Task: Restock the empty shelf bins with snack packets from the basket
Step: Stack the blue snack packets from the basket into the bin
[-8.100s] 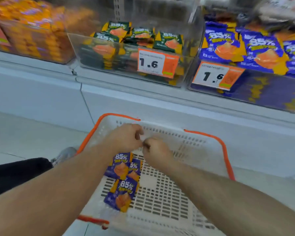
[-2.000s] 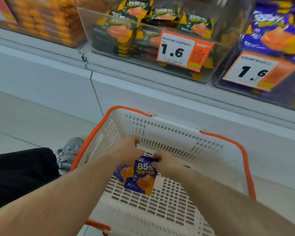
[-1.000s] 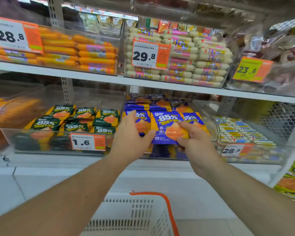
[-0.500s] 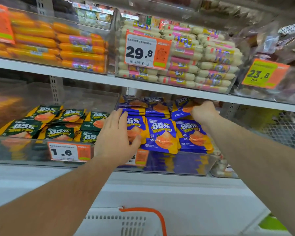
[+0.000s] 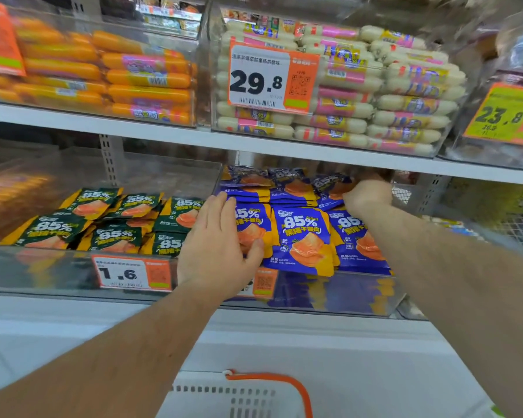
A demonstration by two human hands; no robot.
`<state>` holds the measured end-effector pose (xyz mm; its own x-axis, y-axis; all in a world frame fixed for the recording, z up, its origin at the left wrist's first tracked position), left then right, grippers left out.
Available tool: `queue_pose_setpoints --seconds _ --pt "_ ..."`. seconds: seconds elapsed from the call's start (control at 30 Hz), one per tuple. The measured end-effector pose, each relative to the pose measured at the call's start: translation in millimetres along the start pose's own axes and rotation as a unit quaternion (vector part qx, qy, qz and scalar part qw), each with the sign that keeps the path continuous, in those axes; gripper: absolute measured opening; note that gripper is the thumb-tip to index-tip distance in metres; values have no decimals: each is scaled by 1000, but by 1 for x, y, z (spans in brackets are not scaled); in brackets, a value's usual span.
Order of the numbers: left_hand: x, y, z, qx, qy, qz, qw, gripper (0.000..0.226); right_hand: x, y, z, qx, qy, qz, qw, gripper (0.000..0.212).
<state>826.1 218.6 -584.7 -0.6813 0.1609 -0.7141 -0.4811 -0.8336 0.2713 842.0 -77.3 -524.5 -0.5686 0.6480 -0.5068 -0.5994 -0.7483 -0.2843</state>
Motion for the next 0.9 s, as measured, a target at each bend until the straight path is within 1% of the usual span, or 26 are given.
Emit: queue_pose_setpoints --seconds 0.13,0.23,0.3,0.33,0.4,0.43,0.5,0.53,0.6,0.63,0.67,0.7,0.77,0.83,0.9 --pt "0 1 2 5 -2 -3 1000 81 2 2 -1 5 4 2 1000 28" --pt "-1 2 3 8 -17 -13 1000 81 14 0 12 3 26 16 1000 38" --pt "-4 2 5 30 -29 -11 999 79 30 -7 25 -26 48 48 997 35" --pt "-4 2 8 54 -31 -3 998 77 41 -13 34 -60 73 73 993 31" --pt "2 4 20 104 -15 -4 994 70 72 -29 54 -146 132 132 971 25" --pt "9 6 29 130 5 -18 991 65 91 -38 62 -187 152 160 957 22" --pt "30 7 45 184 42 -47 981 59 133 -56 72 -263 169 191 930 16" --pt "42 3 51 207 53 -49 976 57 155 -66 76 -301 175 200 916 14" --pt "67 -14 55 229 53 -32 971 54 199 -85 77 -368 189 215 884 10" --pt "79 -25 56 233 40 -15 971 51 223 -94 71 -397 186 217 872 8" --pt "93 -40 53 231 14 14 973 46 246 -102 59 -424 167 212 865 8" --pt "110 -58 49 219 -26 48 974 42 271 -109 40 -441 126 200 866 11" --pt "149 -99 38 175 -116 106 972 37 323 -118 -7 -441 6 175 880 14" --pt "183 -145 31 115 -182 143 966 29 375 -124 -61 -398 -118 181 892 11" --pt "211 -186 25 67 -232 185 953 23 423 -124 -113 -328 -230 207 893 13"
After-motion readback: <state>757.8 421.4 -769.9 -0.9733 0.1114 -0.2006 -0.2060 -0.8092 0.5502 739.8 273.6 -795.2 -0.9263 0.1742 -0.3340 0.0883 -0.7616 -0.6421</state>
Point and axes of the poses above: each hand's wrist, its own x-axis away from the middle knuckle, its own z-axis out of the back of the hand, y = z × x, the point moved 7 cm from there along -x, towards the middle knuckle, and after that the axes turned 13 degrees about y, right-handed, at the moved point
